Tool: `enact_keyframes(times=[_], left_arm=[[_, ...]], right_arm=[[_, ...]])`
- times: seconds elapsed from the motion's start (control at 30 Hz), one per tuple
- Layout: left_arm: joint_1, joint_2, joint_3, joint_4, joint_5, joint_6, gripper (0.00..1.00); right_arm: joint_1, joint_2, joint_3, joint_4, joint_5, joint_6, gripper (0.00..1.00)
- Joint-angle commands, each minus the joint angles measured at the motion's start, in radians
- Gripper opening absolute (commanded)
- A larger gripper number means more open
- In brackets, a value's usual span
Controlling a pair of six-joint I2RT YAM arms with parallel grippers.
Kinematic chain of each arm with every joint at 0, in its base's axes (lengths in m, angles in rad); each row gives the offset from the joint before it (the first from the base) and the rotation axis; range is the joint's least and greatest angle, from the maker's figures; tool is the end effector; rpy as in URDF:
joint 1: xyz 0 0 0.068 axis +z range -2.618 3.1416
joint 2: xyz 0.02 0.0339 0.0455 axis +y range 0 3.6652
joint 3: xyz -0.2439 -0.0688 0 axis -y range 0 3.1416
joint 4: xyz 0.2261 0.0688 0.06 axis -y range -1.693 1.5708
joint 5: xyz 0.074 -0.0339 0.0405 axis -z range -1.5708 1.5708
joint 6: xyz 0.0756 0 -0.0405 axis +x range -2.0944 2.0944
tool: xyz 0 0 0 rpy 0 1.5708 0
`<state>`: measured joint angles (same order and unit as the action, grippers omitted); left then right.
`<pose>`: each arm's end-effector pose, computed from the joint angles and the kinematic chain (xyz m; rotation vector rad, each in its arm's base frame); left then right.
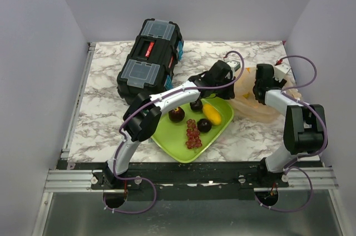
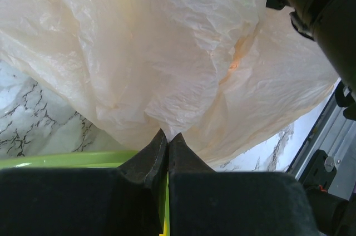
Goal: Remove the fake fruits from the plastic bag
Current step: Take out the fake fruit from the plastic bag.
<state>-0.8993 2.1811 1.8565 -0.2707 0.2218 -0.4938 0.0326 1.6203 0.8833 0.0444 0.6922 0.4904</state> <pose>0.3077 -0.4140 0.2153 0.6058 2.2612 -0.9950 0.3429 -0.0371 0.1652 0.8192 1.9557 -0.4744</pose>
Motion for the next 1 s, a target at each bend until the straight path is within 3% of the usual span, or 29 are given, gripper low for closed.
enact_keyframes(times=[0.0, 0.07, 0.4, 0.63, 0.97], left_arm=[[0.000, 0.021, -0.008, 0.010, 0.014, 0.012, 0.00], [0.000, 0.022, -0.010, 0.010, 0.016, 0.012, 0.00], [0.012, 0.014, -0.023, 0.016, 0.020, 0.014, 0.00], [0.019, 0.021, -0.018, 0.019, 0.035, 0.008, 0.00], [0.026, 0.021, -0.013, 0.014, 0.037, 0.007, 0.00]], right_arm=[[-0.004, 0.021, 0.054, 0.083, 0.051, -0.081, 0.69], [-0.006, 0.052, 0.071, 0.101, 0.061, -0.103, 0.74], [-0.026, 0.156, 0.089, 0.079, 0.014, -0.062, 0.75], [-0.044, 0.231, 0.138, 0.067, -0.005, -0.096, 0.81], [-0.063, 0.362, 0.312, -0.229, -0.055, -0.007, 0.84]])
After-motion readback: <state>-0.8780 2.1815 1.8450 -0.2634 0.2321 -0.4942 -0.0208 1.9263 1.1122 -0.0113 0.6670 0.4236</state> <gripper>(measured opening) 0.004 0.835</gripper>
